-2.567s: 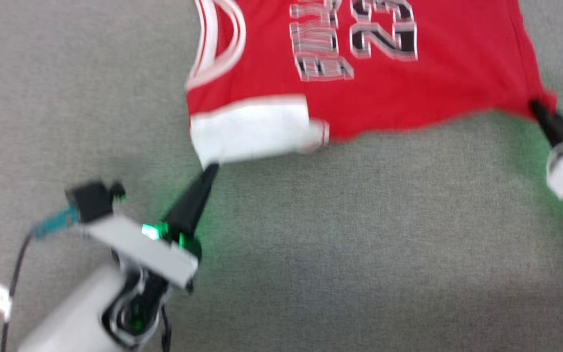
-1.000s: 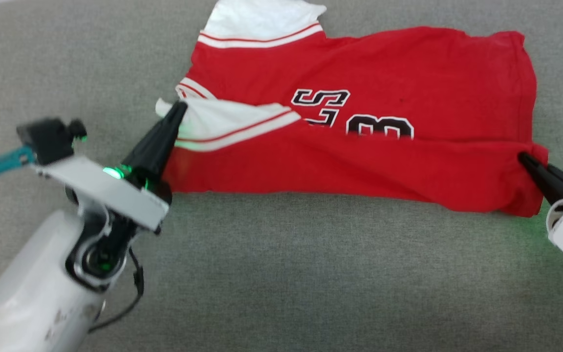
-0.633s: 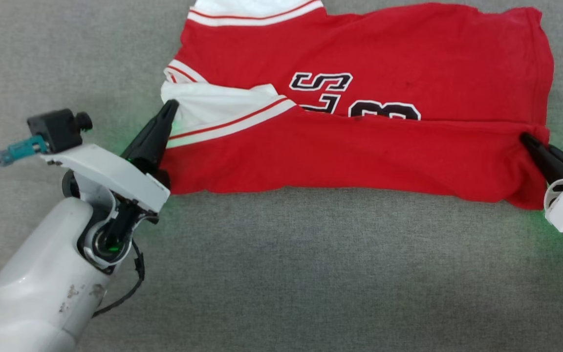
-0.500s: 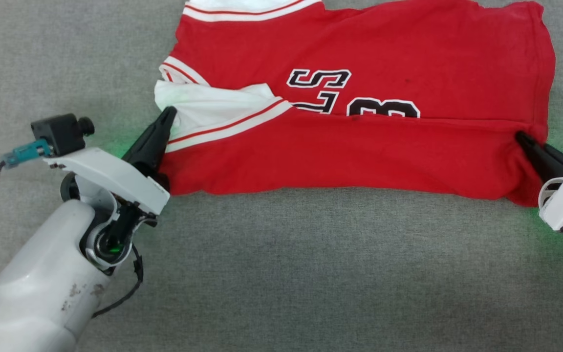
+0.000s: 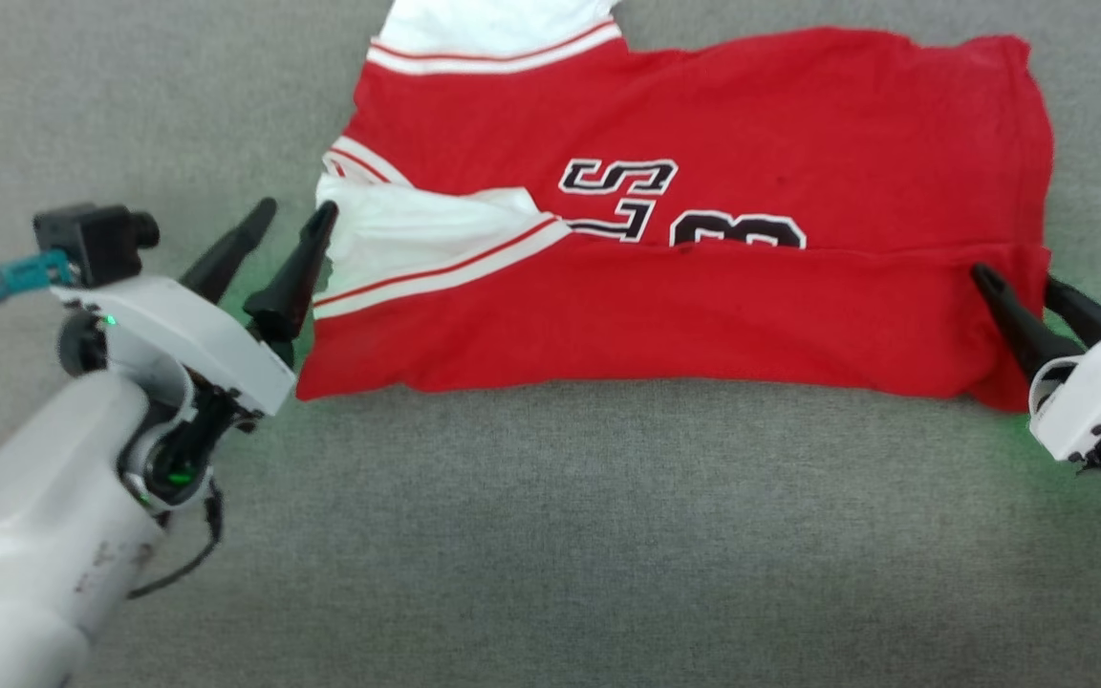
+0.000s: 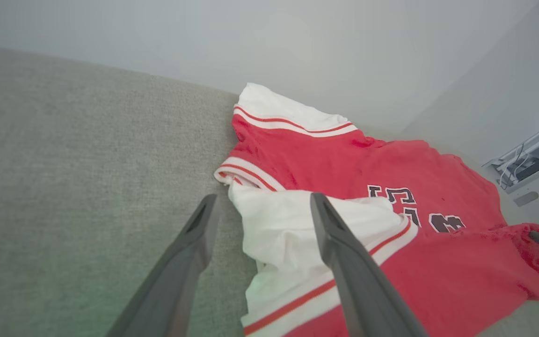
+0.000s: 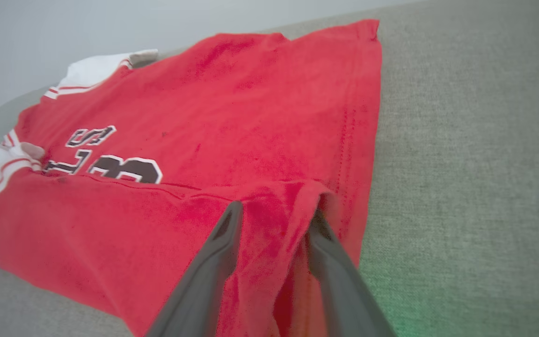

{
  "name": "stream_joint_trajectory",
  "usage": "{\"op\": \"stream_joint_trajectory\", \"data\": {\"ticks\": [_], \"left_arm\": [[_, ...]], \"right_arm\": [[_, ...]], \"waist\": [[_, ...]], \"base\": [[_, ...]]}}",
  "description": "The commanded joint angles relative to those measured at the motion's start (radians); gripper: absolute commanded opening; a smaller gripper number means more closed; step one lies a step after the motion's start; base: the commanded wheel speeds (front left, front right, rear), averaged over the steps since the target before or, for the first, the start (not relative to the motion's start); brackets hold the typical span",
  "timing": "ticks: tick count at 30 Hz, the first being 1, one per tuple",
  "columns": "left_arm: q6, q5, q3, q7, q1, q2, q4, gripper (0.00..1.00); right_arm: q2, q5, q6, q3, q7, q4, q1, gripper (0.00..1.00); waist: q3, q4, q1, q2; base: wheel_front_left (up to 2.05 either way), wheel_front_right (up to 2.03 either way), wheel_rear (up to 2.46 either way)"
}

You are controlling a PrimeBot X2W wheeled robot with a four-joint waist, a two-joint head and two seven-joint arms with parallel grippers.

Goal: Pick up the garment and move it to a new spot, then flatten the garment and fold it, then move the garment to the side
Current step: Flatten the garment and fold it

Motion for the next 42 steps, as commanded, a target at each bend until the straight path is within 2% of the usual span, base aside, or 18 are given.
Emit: {"op": "stream_joint_trajectory", "data": {"ticks": [1,4,7,9,10,15,18,21,25,32,33,34,35,36,37,42], "left_arm": [[0.001,0.018,-0.02,0.011,-0.015,0.017,-0.016,1.0],[0.001,0.042,-0.048,0.064,-0.056,0.068,-0.044,1.0],[0.011,0.049,-0.094,0.194,-0.075,0.102,-0.06,1.0],[0.022,0.01,-0.109,0.31,-0.092,0.121,-0.095,1.0],[0.022,0.01,-0.109,0.31,-0.092,0.121,-0.095,1.0],[0.062,-0.127,-0.169,0.662,-0.084,0.186,-0.235,1.0],[0.104,-0.16,-0.19,0.782,-0.089,0.234,-0.309,1.0],[0.143,-0.165,-0.201,0.816,-0.081,0.247,-0.337,1.0],[0.173,-0.176,-0.191,0.793,-0.06,0.24,-0.314,1.0],[0.146,-0.198,-0.188,0.747,-0.019,0.199,-0.213,1.0],[0.139,-0.204,-0.188,0.746,-0.013,0.193,-0.202,0.85],[0.133,-0.207,-0.19,0.747,-0.01,0.189,-0.194,0.62],[0.128,-0.206,-0.194,0.748,-0.008,0.184,-0.186,0.44],[0.122,-0.207,-0.197,0.75,-0.006,0.179,-0.179,0.17],[0.113,-0.215,-0.198,0.756,-0.004,0.172,-0.175,0.0],[0.079,-0.223,-0.194,0.755,-0.01,0.153,-0.174,0.0]], "right_arm": [[-0.001,0.015,-0.002,-0.004,-0.015,-0.004,0.024,1.0],[-0.009,0.025,-0.002,-0.017,-0.031,-0.015,0.04,1.0],[-0.017,0.028,-0.002,-0.033,-0.038,-0.022,0.059,1.0],[-0.018,0.03,-0.002,-0.041,-0.037,-0.024,0.066,1.0],[-0.018,0.03,-0.002,-0.041,-0.037,-0.024,0.066,1.0],[-0.015,0.029,-0.002,-0.052,-0.033,-0.03,0.072,1.0],[-0.006,0.032,-0.002,-0.045,-0.037,-0.038,0.065,1.0],[0.002,0.035,-0.002,-0.037,-0.039,-0.044,0.057,1.0],[0.009,0.035,-0.002,-0.029,-0.042,-0.046,0.038,1.0],[0.006,0.042,-0.002,-0.029,-0.052,-0.04,0.027,1.0],[0.005,0.043,-0.002,-0.029,-0.052,-0.04,0.028,1.0],[0.003,0.043,-0.002,-0.029,-0.051,-0.042,0.028,1.0],[0.0,0.042,-0.002,-0.029,-0.05,-0.043,0.029,1.0],[-0.004,0.04,-0.002,-0.026,-0.046,-0.046,0.029,1.0],[-0.008,0.038,-0.002,-0.021,-0.04,-0.049,0.027,1.0],[-0.075,0.01,-0.002,0.051,0.038,-0.094,0.022,1.0]], "waist": [[-0.039,-0.002,0.0,0.0],[-0.071,0.008,0.0,0.0],[-0.097,0.014,0.0,0.0],[-0.108,0.018,0.0,0.0],[-0.108,0.018,0.0,0.0],[-0.108,0.017,0.0,0.0],[-0.094,0.005,0.0,0.0],[-0.073,-0.015,0.0,0.0],[-0.043,-0.046,0.0,0.0],[-0.013,-0.081,0.0,0.0],[-0.01,-0.083,0.0,0.0],[-0.008,-0.084,0.0,0.0],[-0.006,-0.084,0.0,0.0],[-0.004,-0.085,0.0,0.0],[-0.003,-0.085,0.0,0.0],[0.003,-0.073,0.0,0.0]], "base": [[0.0,0.0,0.0],[0.0,0.0,0.0],[0.0,0.0,0.0],[0.0,0.0,0.0],[0.0,0.0,0.0],[0.0,0.0,0.0],[0.0,0.0,0.0],[0.0,0.0,0.0],[0.0,0.0,0.0],[0.0,0.0,0.0],[0.0,0.0,0.0],[0.0,0.0,0.0],[0.0,0.0,0.0],[0.0,0.0,0.0],[0.0,0.0,0.0],[0.0,0.0,0.0]]}}
